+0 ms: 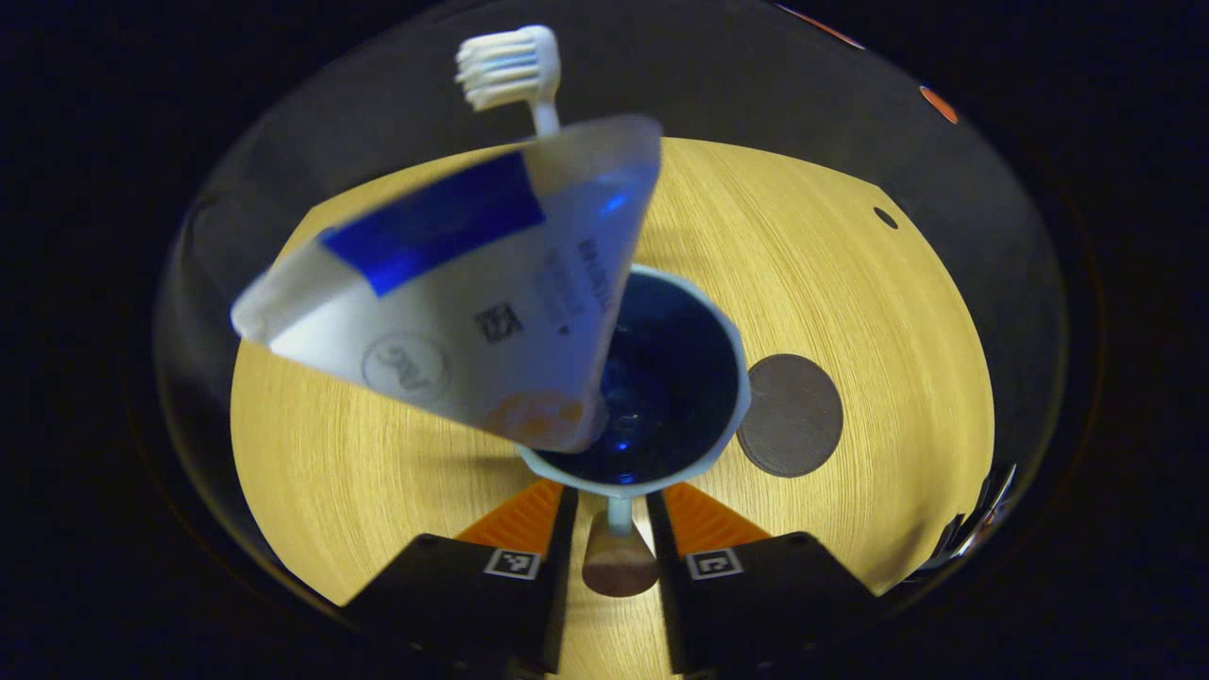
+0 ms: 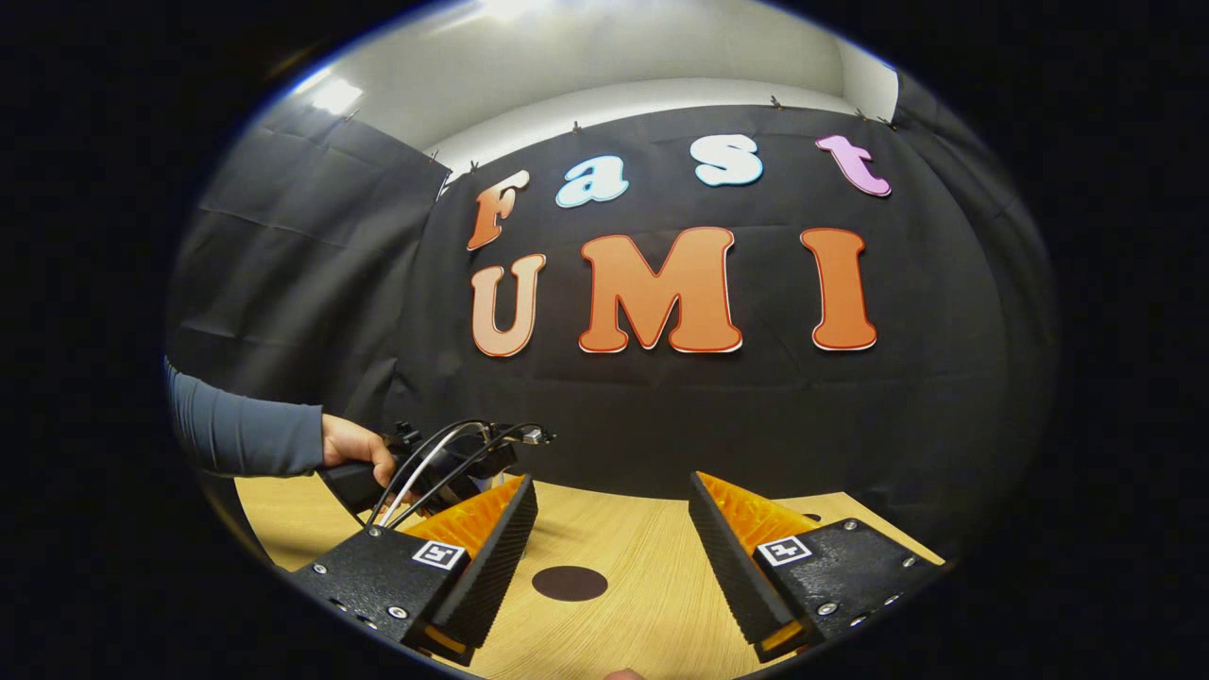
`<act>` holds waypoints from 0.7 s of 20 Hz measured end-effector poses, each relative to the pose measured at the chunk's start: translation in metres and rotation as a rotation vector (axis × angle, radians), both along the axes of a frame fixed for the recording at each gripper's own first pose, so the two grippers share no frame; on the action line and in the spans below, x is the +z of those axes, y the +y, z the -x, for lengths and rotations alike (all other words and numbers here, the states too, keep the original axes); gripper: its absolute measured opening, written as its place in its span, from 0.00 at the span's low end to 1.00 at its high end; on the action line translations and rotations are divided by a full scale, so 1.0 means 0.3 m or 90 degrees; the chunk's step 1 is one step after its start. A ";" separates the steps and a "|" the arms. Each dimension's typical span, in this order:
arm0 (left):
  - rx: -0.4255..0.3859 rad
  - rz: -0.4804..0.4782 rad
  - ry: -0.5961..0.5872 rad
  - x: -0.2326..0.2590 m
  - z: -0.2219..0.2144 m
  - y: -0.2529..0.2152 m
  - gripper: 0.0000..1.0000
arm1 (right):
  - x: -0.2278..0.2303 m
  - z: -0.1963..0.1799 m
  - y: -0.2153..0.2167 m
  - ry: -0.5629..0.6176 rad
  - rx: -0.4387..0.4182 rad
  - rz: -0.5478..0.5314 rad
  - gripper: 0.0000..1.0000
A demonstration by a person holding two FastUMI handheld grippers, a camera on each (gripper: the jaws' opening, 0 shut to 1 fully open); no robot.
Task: Put the toothbrush and toothpaste on the desktop into the cup, then pick up the cup and place it on the coaster on the desktop.
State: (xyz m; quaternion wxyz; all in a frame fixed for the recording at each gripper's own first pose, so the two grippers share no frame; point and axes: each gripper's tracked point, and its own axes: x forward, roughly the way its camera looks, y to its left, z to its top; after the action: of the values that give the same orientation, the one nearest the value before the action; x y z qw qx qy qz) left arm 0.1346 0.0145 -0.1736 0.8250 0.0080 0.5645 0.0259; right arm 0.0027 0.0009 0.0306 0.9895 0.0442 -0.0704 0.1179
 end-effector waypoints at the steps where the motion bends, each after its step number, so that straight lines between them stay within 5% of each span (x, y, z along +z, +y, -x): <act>1: 0.001 -0.002 -0.005 0.006 -0.018 0.007 0.24 | -0.001 0.003 -0.003 0.002 -0.001 -0.004 0.96; 2: 0.007 0.001 -0.009 0.007 -0.036 0.011 0.29 | -0.004 0.004 0.000 0.003 0.001 -0.007 0.96; 14: 0.000 -0.003 -0.090 0.048 -0.208 -0.016 0.25 | -0.024 0.006 0.001 0.008 -0.004 -0.009 0.96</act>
State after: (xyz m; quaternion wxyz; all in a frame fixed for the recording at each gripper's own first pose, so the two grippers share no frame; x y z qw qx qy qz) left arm 0.1969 0.0097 -0.1593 0.8628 0.0080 0.5048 0.0276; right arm 0.0008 0.0011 0.0233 0.9900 0.0514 -0.0649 0.1139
